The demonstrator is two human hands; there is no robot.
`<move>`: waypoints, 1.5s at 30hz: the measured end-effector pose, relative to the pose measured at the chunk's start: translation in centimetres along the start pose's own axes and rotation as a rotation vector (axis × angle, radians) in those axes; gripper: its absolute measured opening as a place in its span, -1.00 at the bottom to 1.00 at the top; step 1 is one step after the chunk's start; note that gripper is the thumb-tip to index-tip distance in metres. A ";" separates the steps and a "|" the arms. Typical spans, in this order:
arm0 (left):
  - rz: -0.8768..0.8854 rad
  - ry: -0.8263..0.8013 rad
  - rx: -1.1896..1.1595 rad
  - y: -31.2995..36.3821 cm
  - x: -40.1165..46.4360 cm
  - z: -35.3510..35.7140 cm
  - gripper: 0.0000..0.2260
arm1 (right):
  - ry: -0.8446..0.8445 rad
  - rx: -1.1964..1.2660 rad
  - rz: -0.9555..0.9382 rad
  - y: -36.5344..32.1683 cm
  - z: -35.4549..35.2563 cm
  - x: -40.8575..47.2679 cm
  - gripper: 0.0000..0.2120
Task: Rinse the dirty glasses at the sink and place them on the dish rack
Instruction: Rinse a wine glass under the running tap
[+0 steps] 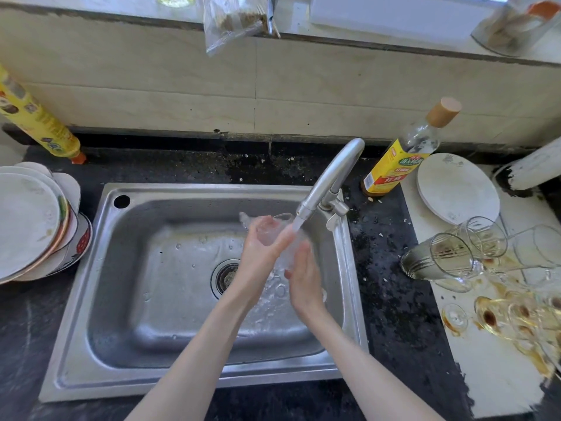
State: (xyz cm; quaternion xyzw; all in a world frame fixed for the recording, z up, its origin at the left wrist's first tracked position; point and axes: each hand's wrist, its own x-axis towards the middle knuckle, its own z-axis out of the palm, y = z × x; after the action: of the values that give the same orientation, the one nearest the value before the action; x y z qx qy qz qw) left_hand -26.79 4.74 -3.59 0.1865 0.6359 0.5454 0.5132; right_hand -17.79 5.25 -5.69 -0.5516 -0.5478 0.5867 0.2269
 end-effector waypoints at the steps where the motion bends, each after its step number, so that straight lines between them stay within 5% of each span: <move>1: 0.003 -0.047 0.039 -0.1 0.0 -0.3 -0.40 | 0.005 0.087 0.031 -0.3 -0.3 0.3 -0.42; 8: 0.075 -0.405 0.099 0.5 -0.5 -2.0 -0.39 | -0.329 0.280 0.227 0.1 -2.8 1.9 -0.29; 14: 0.192 -0.254 0.258 -0.9 -1.0 -1.5 -0.41 | -0.219 0.127 0.107 0.5 -3.2 2.3 -0.63; 19: 0.300 -0.120 0.434 -1.4 -1.0 -1.3 -0.39 | -0.065 0.527 0.353 0.5 -4.5 3.5 -0.78; 25: 0.372 -0.077 0.539 -1.6 -1.1 -1.9 -0.38 | 0.155 1.115 0.610 -0.7 -6.8 6.4 -0.67; 37: 0.374 -0.063 0.562 -1.6 -1.5 -1.7 -0.40 | 0.169 1.133 0.711 -1.1 -7.5 7.4 -0.91; 45: 0.425 -0.060 0.549 -0.6 -0.7 -1.1 -0.41 | 0.159 1.306 0.621 -4.6 -10.7 7.3 -0.67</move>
State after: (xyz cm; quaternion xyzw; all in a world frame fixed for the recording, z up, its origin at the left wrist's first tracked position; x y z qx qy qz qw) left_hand -27.26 3.40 -3.93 0.4619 0.6906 0.4428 0.3371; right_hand -11.91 17.17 -2.27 -0.4746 0.1142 0.7896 0.3718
